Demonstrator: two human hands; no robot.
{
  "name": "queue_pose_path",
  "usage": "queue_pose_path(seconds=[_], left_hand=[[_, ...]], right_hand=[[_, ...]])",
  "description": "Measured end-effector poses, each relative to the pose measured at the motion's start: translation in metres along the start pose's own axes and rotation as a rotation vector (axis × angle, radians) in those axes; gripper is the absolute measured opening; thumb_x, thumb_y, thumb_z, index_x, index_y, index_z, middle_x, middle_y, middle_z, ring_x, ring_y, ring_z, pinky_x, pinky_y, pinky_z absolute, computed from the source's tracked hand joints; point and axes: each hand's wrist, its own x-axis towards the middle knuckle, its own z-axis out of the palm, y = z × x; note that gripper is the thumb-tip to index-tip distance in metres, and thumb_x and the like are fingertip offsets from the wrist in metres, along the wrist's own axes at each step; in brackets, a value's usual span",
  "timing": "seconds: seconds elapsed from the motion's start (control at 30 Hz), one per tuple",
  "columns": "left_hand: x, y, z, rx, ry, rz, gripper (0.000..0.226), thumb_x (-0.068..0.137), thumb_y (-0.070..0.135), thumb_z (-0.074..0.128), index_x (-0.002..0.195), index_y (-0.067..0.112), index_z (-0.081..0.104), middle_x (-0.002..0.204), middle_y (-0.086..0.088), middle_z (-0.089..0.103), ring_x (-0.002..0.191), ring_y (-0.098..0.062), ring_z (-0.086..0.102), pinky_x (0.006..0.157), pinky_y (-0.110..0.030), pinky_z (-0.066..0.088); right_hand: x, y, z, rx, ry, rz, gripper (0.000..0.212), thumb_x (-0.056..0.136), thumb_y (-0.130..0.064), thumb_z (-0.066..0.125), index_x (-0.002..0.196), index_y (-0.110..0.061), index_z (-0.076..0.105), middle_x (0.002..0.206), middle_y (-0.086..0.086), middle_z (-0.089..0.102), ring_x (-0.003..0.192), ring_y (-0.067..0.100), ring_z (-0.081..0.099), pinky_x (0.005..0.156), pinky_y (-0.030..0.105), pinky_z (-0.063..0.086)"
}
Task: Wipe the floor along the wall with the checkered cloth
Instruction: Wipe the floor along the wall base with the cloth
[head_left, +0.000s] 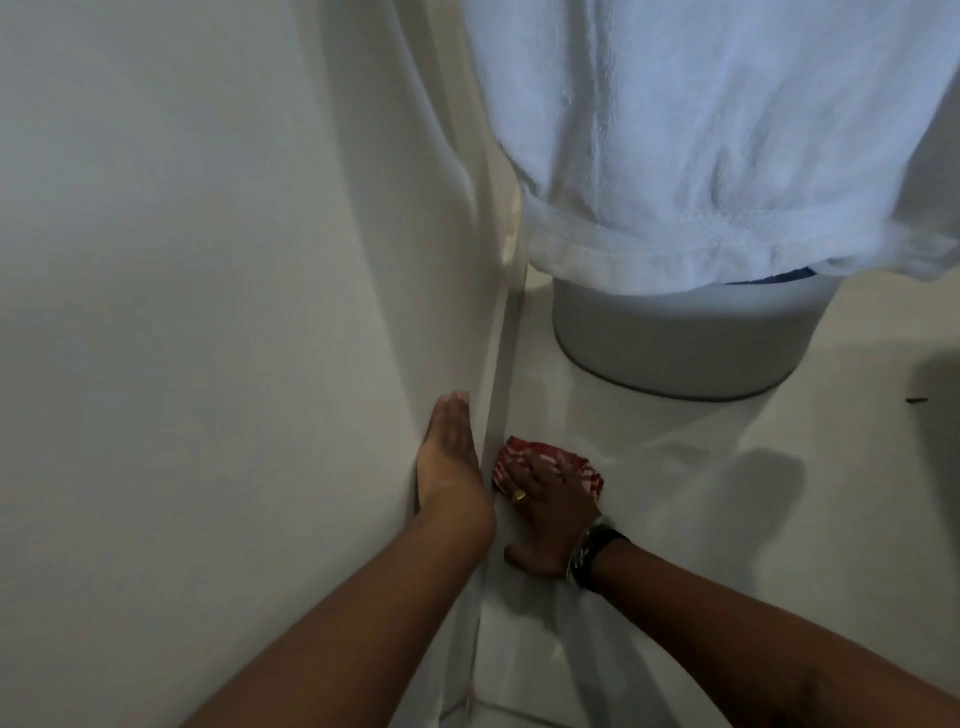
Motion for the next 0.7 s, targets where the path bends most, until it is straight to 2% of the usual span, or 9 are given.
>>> queue_pose_path(seconds=[0.07,0.13,0.17,0.23,0.3,0.37,0.47,0.6,0.7], left_hand=[[-0.001,0.004,0.001,0.025,-0.033,0.004,0.08,0.096,0.049,0.021,0.147,-0.003,-0.011,0.157,-0.024,-0.017,0.144,-0.041,-0.02,0.112,-0.055,-0.017],[0.001,0.006,0.003,0.037,-0.05,-0.005,0.078,0.097,0.046,0.021,0.147,-0.003,-0.012,0.158,-0.023,-0.017,0.144,-0.04,-0.02,0.112,-0.054,-0.017],[0.002,0.007,0.002,0.026,-0.051,-0.008,0.075,0.097,0.043,0.02,0.147,-0.004,-0.012,0.158,-0.023,-0.018,0.145,-0.039,-0.019,0.113,-0.053,-0.016],[0.002,0.005,-0.003,0.001,-0.054,-0.005,0.075,0.097,0.041,0.021,0.147,-0.004,-0.012,0.158,-0.022,-0.018,0.145,-0.038,-0.018,0.114,-0.052,-0.014],[0.003,0.002,-0.006,0.005,-0.076,-0.001,0.085,0.094,0.044,0.034,0.148,-0.004,-0.012,0.157,-0.023,-0.019,0.145,-0.038,-0.018,0.116,-0.052,-0.014],[0.002,0.0,-0.008,0.012,-0.101,0.007,0.094,0.09,0.044,0.045,0.148,-0.004,-0.012,0.157,-0.024,-0.02,0.145,-0.039,-0.018,0.116,-0.052,-0.013],[-0.002,-0.003,-0.008,-0.016,-0.1,0.014,0.095,0.09,0.046,0.043,0.148,-0.004,-0.012,0.157,-0.024,-0.019,0.145,-0.039,-0.018,0.116,-0.052,-0.013],[-0.004,-0.002,-0.009,-0.075,-0.124,0.022,0.104,0.085,0.059,0.042,0.147,-0.005,-0.012,0.157,-0.024,-0.019,0.145,-0.039,-0.018,0.116,-0.053,-0.013],[-0.002,0.004,-0.01,-0.048,-0.137,0.022,0.104,0.085,0.06,0.042,0.149,-0.002,-0.011,0.156,-0.025,-0.02,0.144,-0.041,-0.02,0.115,-0.055,-0.014]], right_hand=[[-0.02,-0.01,0.005,0.016,-0.063,-0.045,0.104,0.066,-0.068,0.039,0.155,-0.024,0.008,0.164,0.004,0.008,0.15,0.028,-0.002,0.116,0.054,-0.009],[-0.048,-0.024,0.01,0.05,-0.11,-0.103,0.102,0.067,-0.065,0.045,0.155,-0.025,0.013,0.164,0.005,0.012,0.15,0.029,0.005,0.117,0.056,-0.006],[-0.064,-0.032,0.015,0.039,-0.127,-0.153,0.1,0.066,-0.063,0.051,0.153,-0.025,0.021,0.162,0.005,0.021,0.148,0.03,0.015,0.117,0.059,0.001],[-0.097,-0.049,0.027,-0.054,-0.202,-0.243,0.096,0.056,-0.067,0.058,0.143,-0.027,0.047,0.148,-0.002,0.049,0.137,0.028,0.044,0.109,0.063,0.028],[-0.114,-0.063,0.032,-0.123,-0.257,-0.232,0.093,0.049,-0.076,0.056,0.13,-0.03,0.061,0.134,-0.011,0.062,0.127,0.021,0.056,0.099,0.057,0.042],[-0.115,-0.063,0.031,-0.183,-0.25,-0.256,0.091,0.055,-0.076,0.053,0.133,-0.028,0.059,0.137,-0.009,0.06,0.13,0.022,0.053,0.102,0.057,0.04],[-0.103,-0.056,0.027,-0.155,-0.197,-0.287,0.08,0.074,-0.061,0.053,0.143,-0.021,0.045,0.147,0.006,0.049,0.136,0.032,0.042,0.111,0.061,0.028],[-0.059,-0.037,0.009,-0.02,-0.076,-0.045,0.086,0.079,-0.066,0.047,0.152,-0.027,0.025,0.161,0.008,0.023,0.145,0.033,0.021,0.117,0.049,0.011],[0.014,0.008,-0.033,-0.106,0.004,0.054,0.086,0.075,-0.074,0.038,0.15,-0.032,0.029,0.16,0.005,0.025,0.145,0.028,0.022,0.118,0.045,0.014]])
